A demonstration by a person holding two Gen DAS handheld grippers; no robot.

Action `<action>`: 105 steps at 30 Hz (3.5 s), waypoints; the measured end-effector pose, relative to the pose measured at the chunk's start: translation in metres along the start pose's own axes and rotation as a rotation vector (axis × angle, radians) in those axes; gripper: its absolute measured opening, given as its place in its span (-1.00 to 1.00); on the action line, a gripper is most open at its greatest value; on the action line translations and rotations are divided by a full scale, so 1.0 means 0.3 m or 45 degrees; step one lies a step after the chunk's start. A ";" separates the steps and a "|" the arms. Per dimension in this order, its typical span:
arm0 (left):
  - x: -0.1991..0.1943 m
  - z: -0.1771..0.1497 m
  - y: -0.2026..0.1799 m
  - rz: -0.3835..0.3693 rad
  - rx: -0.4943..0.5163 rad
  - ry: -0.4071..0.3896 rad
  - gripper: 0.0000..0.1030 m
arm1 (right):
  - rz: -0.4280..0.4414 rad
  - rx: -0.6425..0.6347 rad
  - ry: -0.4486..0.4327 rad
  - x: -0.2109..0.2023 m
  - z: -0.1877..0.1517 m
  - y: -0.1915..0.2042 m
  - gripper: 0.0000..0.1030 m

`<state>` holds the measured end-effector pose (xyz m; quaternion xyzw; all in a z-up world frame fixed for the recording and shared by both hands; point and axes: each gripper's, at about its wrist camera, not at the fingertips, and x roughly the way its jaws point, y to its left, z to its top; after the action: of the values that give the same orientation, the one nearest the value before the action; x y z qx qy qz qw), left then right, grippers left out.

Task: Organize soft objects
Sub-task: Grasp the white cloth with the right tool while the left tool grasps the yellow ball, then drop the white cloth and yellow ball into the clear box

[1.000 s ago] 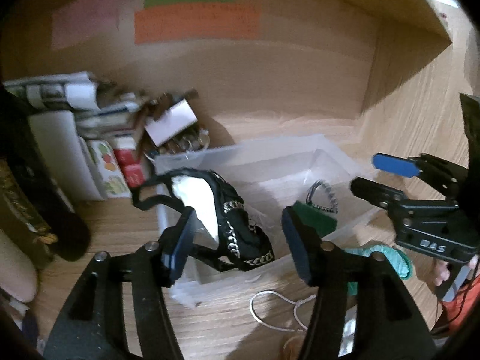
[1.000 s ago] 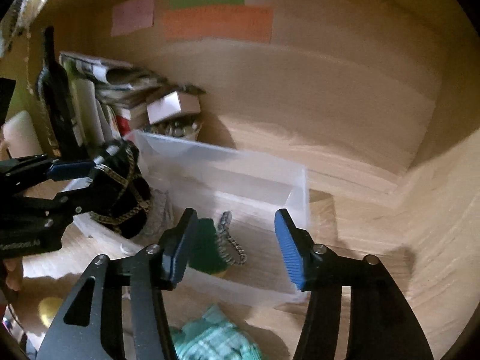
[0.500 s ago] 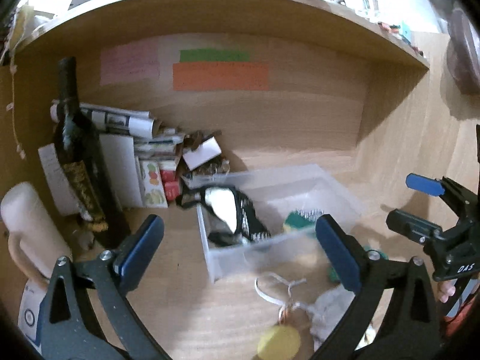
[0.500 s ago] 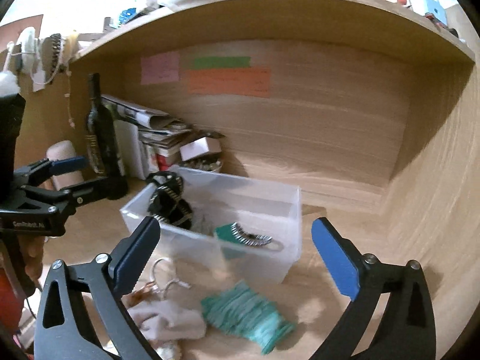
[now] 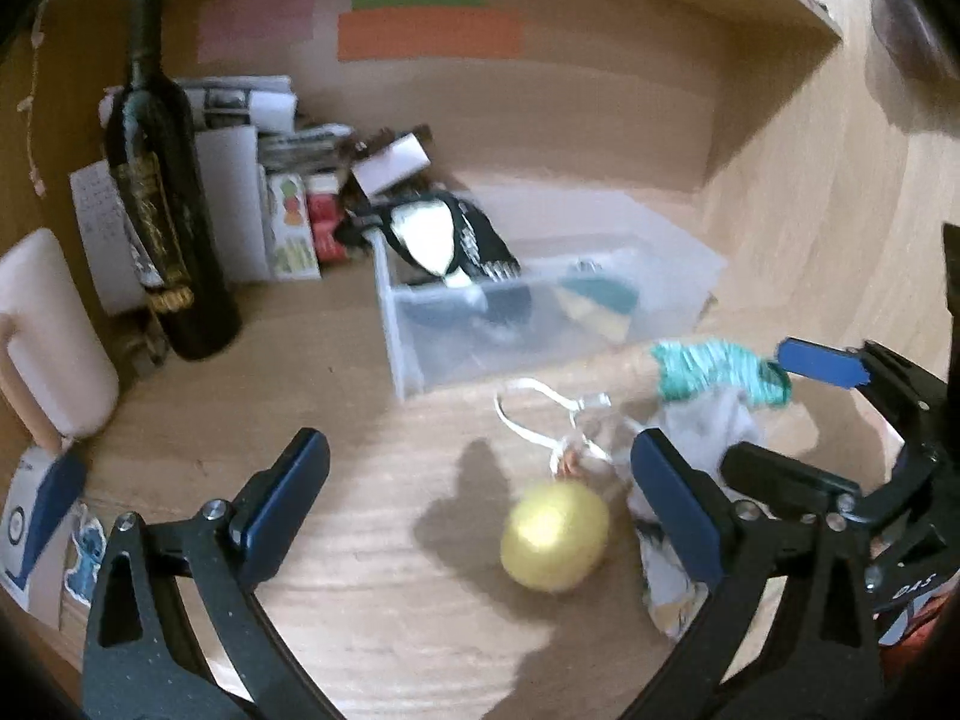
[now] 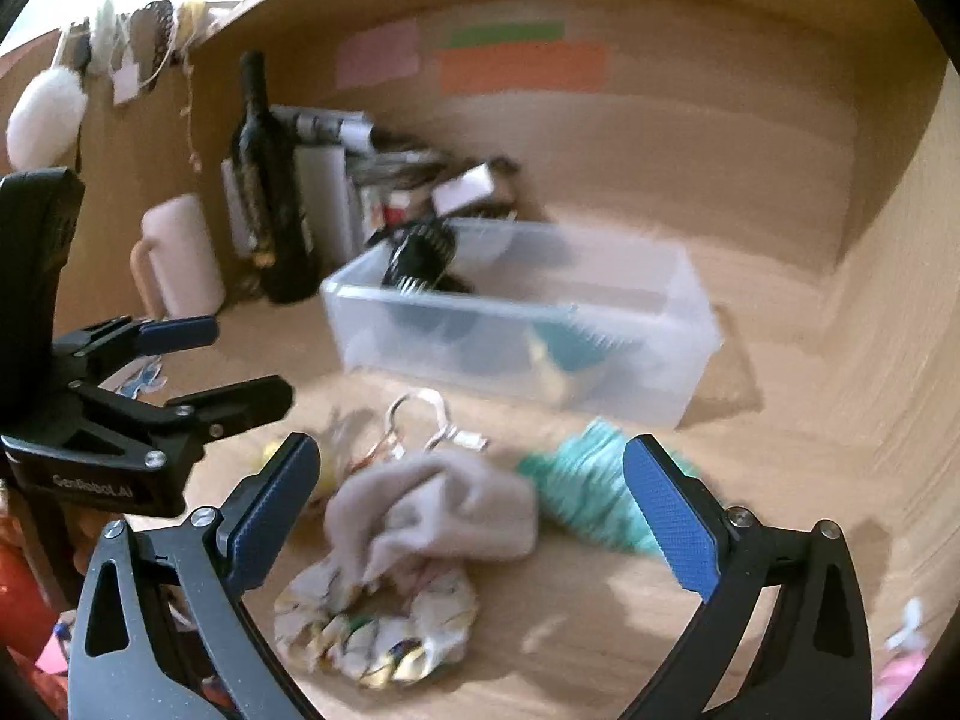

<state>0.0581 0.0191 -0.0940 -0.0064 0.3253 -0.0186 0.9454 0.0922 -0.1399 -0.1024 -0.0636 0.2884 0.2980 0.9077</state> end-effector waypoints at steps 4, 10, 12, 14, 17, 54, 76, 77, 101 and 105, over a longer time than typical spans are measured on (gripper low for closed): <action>0.028 -0.037 -0.035 -0.031 0.058 0.073 0.58 | 0.026 0.014 0.030 0.019 -0.038 0.001 0.94; 0.072 -0.083 -0.045 -0.077 0.043 0.144 0.26 | 0.084 0.033 0.100 0.061 -0.065 -0.004 0.63; 0.084 -0.094 -0.040 -0.099 0.024 0.164 0.12 | 0.097 0.025 0.123 0.077 -0.078 0.003 0.60; 0.091 -0.097 -0.035 -0.123 0.009 0.169 -0.04 | 0.103 0.017 0.140 0.093 -0.086 0.013 0.51; 0.093 -0.096 -0.025 -0.145 -0.006 0.167 -0.26 | 0.130 0.015 0.159 0.105 -0.091 0.023 0.24; 0.055 0.324 0.044 -0.211 -0.048 -0.149 -0.26 | -0.033 0.034 -0.337 -0.130 0.280 -0.086 -0.45; 0.435 0.347 -0.083 -0.130 0.101 0.134 -0.26 | -0.124 0.133 0.028 0.234 0.253 -0.252 -0.45; 0.434 0.345 -0.086 -0.123 0.106 0.131 -0.26 | -0.118 0.131 0.043 0.243 0.246 -0.253 -0.44; 0.146 0.345 -0.042 -0.128 -0.007 -0.130 0.95 | -0.023 0.128 -0.027 0.075 0.236 -0.227 0.60; 0.125 0.321 -0.045 -0.134 0.006 -0.123 0.95 | -0.019 0.104 -0.025 0.027 0.205 -0.209 0.61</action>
<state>0.1464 0.0041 -0.0408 -0.0220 0.2785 -0.0689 0.9577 0.1636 -0.1694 -0.0597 -0.0256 0.2909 0.2798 0.9145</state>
